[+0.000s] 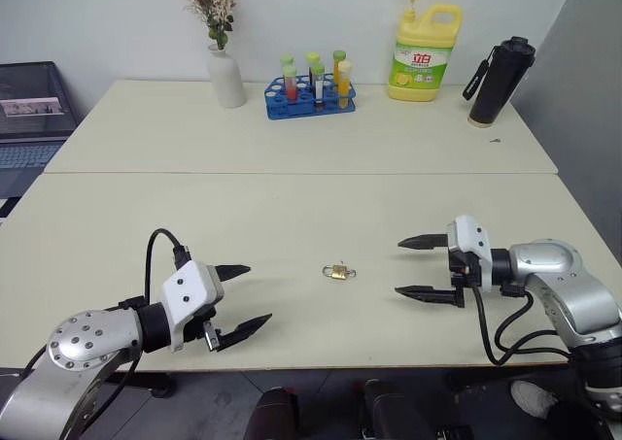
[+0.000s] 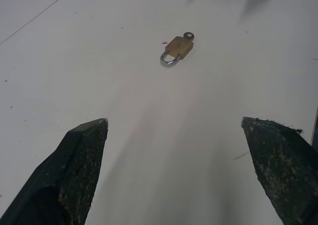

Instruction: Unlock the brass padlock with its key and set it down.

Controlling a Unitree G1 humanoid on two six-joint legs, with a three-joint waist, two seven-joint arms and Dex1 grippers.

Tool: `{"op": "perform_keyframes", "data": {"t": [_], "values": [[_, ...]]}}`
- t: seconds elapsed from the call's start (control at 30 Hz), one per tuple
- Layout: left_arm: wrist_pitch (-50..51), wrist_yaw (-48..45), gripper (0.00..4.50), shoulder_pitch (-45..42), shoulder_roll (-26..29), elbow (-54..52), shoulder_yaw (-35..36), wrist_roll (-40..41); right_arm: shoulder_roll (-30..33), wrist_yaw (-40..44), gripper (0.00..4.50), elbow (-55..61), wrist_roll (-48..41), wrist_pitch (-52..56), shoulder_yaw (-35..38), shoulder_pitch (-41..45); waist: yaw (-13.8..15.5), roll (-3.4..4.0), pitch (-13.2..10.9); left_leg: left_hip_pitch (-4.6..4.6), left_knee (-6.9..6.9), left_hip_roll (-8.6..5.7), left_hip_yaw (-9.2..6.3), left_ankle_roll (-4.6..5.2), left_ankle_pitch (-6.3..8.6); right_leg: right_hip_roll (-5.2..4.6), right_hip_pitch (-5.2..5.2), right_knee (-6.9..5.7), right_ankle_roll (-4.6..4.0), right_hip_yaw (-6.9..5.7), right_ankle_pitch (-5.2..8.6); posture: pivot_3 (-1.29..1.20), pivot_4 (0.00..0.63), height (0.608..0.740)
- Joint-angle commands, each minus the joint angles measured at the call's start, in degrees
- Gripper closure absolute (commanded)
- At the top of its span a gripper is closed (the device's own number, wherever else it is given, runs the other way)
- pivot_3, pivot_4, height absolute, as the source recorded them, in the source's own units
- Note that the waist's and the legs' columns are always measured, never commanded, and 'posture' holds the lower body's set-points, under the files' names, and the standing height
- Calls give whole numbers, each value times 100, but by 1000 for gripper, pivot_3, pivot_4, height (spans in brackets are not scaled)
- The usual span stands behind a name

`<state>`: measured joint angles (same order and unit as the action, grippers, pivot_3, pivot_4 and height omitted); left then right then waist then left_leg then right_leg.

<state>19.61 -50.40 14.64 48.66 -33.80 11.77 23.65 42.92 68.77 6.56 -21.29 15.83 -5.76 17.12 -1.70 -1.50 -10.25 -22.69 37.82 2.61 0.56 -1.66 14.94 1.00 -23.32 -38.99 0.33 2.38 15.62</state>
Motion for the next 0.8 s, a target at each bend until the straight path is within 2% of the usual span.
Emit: {"op": "perform_keyframes", "data": {"t": [0.03,0.2,0.3,0.4,0.6,0.8], "values": [[-144,-37,0,-62,-1,-191,109,-4,88,40,20,74,4,-136,169,20,-1,0,0,0,0,0,0,0,0,0,0,0,0,0,0,0,150,740],[-63,18,0,-132,6,-162,72,-58,36,-27,20,114,15,-151,128,0,0,0,0,0,1,0,-2,0,0,0,0,-1,0,-1,0,0,150,740],[-34,-194,0,-264,-71,-119,172,362,27,-42,20,143,1,-108,126,0,1,0,0,0,1,0,-1,0,0,0,0,-1,0,-1,0,0,150,740],[77,-222,0,-239,-30,-130,200,443,34,-33,20,151,0,-103,137,-11,-1,0,0,-1,2,0,-1,0,0,0,0,-1,0,-1,-1,0,150,740],[-65,-407,0,-199,68,48,171,286,22,-59,20,140,-11,-87,162,-11,0,0,0,0,2,0,-2,0,0,1,0,-2,0,-1,-1,0,150,740],[-561,-497,0,-710,49,422,-329,-292,86,-191,20,426,-70,137,205,-217,4,0,0,0,3,-2,-2,0,0,1,0,-3,0,-1,-1,0,150,740]]}}
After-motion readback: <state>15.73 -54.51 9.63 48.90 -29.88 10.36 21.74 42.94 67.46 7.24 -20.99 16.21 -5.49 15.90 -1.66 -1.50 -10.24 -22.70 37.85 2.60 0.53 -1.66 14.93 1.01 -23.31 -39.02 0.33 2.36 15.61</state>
